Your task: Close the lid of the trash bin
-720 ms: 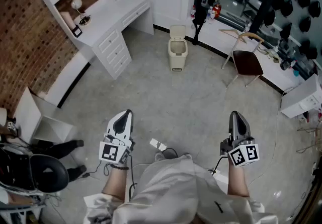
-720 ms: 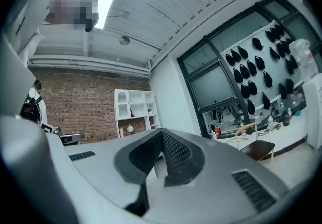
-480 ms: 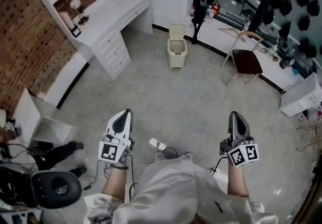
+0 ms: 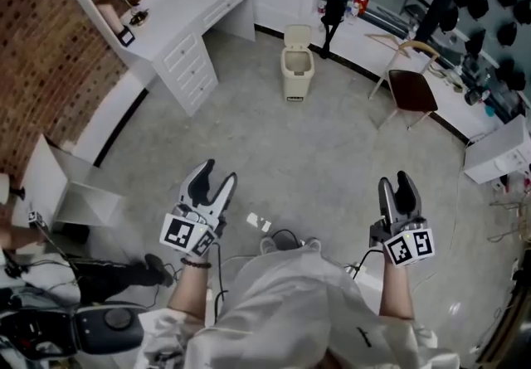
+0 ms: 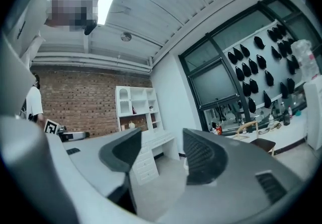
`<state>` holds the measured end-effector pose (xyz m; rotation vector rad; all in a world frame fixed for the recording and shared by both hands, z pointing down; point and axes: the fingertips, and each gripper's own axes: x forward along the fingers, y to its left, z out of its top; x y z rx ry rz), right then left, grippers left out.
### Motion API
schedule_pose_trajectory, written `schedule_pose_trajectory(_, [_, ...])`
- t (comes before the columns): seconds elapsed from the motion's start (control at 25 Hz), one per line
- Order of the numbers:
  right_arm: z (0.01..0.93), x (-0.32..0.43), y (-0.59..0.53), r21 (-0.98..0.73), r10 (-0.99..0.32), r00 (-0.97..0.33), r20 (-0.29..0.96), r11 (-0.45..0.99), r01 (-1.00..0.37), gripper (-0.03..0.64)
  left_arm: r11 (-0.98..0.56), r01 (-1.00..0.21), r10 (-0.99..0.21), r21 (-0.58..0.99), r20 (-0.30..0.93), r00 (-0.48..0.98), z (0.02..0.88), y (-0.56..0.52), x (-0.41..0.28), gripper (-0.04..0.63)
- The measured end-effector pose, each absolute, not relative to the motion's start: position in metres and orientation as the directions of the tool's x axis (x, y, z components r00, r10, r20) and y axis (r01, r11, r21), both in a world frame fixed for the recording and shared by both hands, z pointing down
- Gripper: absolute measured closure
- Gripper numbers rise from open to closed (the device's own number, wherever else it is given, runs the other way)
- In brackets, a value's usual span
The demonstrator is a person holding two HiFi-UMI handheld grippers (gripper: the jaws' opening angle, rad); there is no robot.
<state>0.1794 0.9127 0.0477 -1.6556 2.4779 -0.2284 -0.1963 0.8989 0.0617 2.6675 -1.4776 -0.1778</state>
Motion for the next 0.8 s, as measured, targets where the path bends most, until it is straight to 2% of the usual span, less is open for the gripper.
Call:
schedule_pose_trajectory(0.04, [0.049, 0.173, 0.913, -0.197, -0.917, -0.397, -0.031, 0.395, -0.897, 0.303, -0.545, -0.825, -0.838, 0.148, -0.051, 0.544, 0.064, 0.898, -0.195, 0.286])
schedule_pose_trajectory(0.08, [0.049, 0.166, 0.912, -0.177, -0.91, -0.413, -0.019, 0.41, -0.895, 0.219, -0.555, -0.818, -0.831, 0.151, -0.044, 0.555, 0.066, 0.897, -0.195, 0.243])
schedule_pose_trajectory(0.12, [0.05, 0.159, 0.911, -0.156, -0.905, -0.426, -0.007, 0.421, -0.893, 0.172, -0.558, -0.818, -0.828, 0.139, -0.036, 0.559, 0.068, 0.896, -0.196, 0.212])
schedule_pose_trajectory(0.24, [0.055, 0.143, 0.909, -0.121, -0.897, -0.441, 0.024, 0.435, -0.892, 0.103, -0.554, -0.829, -0.832, 0.079, -0.015, 0.555, 0.073, 0.893, -0.202, 0.166])
schedule_pose_trajectory(0.44, [0.062, 0.132, 0.906, -0.111, -0.906, -0.419, 0.063, 0.411, -0.905, 0.04, -0.532, -0.845, -0.846, 0.061, 0.006, 0.533, 0.076, 0.884, -0.218, 0.152])
schedule_pose_trajectory(0.8, [0.075, 0.116, 0.901, -0.122, -0.888, -0.444, 0.122, 0.43, -0.894, 0.028, -0.544, -0.838, -0.838, 0.038, 0.018, 0.545, 0.079, 0.876, -0.224, 0.152])
